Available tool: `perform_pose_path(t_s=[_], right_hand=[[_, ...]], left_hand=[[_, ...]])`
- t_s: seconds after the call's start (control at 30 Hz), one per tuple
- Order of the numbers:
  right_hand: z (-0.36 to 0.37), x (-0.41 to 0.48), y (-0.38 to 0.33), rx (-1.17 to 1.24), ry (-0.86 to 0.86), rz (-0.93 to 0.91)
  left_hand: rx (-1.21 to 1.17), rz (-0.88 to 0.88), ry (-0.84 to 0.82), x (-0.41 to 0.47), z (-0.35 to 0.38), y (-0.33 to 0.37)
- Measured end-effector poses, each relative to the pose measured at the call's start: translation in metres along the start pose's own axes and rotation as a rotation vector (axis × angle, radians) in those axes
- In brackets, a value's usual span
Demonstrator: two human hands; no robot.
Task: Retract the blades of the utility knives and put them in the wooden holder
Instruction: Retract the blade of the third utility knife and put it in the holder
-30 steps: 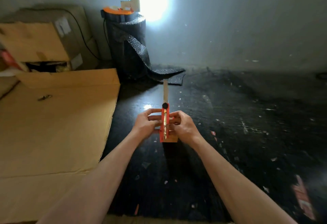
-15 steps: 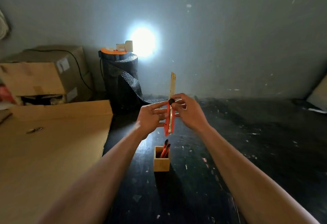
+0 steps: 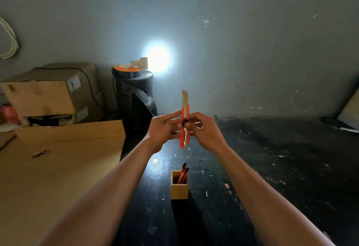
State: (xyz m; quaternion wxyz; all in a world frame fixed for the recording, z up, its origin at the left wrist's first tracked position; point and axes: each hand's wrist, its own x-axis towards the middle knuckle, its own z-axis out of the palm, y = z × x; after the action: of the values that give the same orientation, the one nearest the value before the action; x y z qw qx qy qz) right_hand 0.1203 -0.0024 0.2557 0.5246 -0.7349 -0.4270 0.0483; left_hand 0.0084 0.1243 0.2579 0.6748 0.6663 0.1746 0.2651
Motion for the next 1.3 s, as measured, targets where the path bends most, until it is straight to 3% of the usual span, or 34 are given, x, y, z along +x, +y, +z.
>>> perform_pose_path(t_s=[0.53,1.3], right_hand=[[0.003,-0.023,0.003,-0.072,-0.09,0.015],[0.002,-0.032,-0.011,-0.086,-0.044,-0.008]], left_hand=[[0.031,-0.004,0.041,0.002,0.005,0.007],[-0.024,0.02,0.046,0.002,0.009,0.023]])
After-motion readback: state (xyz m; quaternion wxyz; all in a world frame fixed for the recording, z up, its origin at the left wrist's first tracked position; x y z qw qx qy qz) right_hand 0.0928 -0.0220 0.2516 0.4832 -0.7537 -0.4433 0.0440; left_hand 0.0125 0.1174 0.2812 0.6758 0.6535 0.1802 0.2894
